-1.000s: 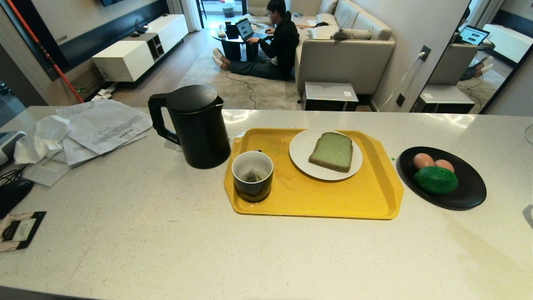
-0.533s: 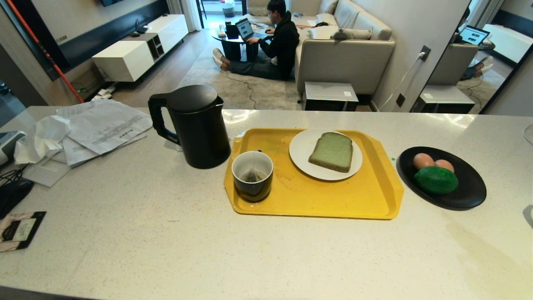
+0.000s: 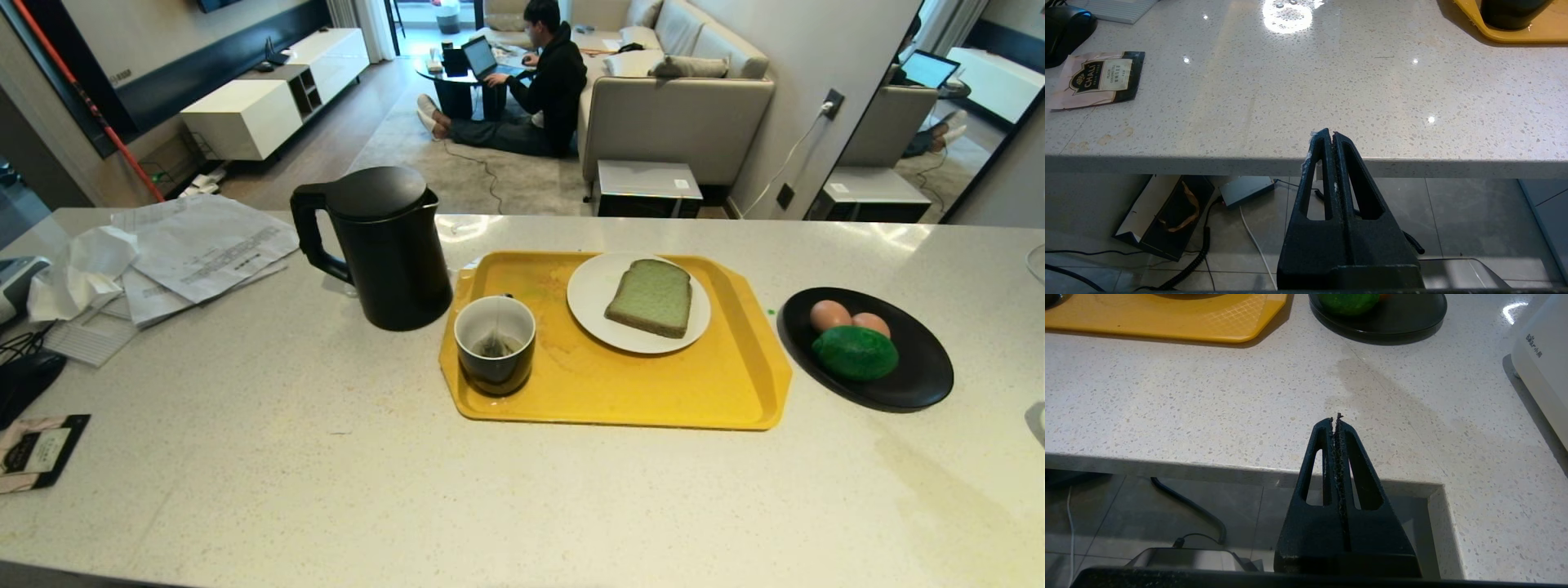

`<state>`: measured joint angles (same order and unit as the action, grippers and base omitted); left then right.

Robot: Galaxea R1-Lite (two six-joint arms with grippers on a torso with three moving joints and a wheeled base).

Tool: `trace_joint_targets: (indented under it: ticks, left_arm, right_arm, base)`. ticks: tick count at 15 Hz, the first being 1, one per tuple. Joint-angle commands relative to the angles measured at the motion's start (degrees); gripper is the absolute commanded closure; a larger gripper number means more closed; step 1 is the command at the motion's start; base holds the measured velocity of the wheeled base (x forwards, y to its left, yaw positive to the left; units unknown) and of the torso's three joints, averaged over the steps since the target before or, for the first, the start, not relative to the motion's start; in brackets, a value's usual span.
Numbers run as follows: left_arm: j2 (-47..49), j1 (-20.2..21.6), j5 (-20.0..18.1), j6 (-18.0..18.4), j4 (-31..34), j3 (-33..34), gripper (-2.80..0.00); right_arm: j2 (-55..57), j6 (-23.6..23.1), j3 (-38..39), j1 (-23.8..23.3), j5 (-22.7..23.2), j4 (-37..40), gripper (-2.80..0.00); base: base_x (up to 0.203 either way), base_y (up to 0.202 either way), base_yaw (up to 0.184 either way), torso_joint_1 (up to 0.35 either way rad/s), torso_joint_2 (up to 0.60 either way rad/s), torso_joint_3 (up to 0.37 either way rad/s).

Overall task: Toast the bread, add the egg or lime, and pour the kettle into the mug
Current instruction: Pick up the bread slice

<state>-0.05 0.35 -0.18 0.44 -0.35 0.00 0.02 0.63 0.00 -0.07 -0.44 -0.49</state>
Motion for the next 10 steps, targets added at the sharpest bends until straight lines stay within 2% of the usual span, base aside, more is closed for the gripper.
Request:
trace_joint_targets:
  ticks: [1, 10]
  left_arm:
    - [-0.04, 0.04, 0.0, 0.0, 0.0, 0.0, 0.0]
    - [-0.04, 0.0, 0.0, 0.0, -0.08, 0.0, 0.0]
  right_arm:
    - [-0.02, -0.02, 0.09, -0.01, 0.0, -0.04, 0.0]
    - [-0.02, -0.02, 0.09, -0.01, 0.0, -0.04, 0.0]
  base:
    - [0.0, 0.0, 0.0, 0.0, 0.0, 0.0]
    - [0.0, 0.0, 0.0, 0.0, 0.0, 0.0]
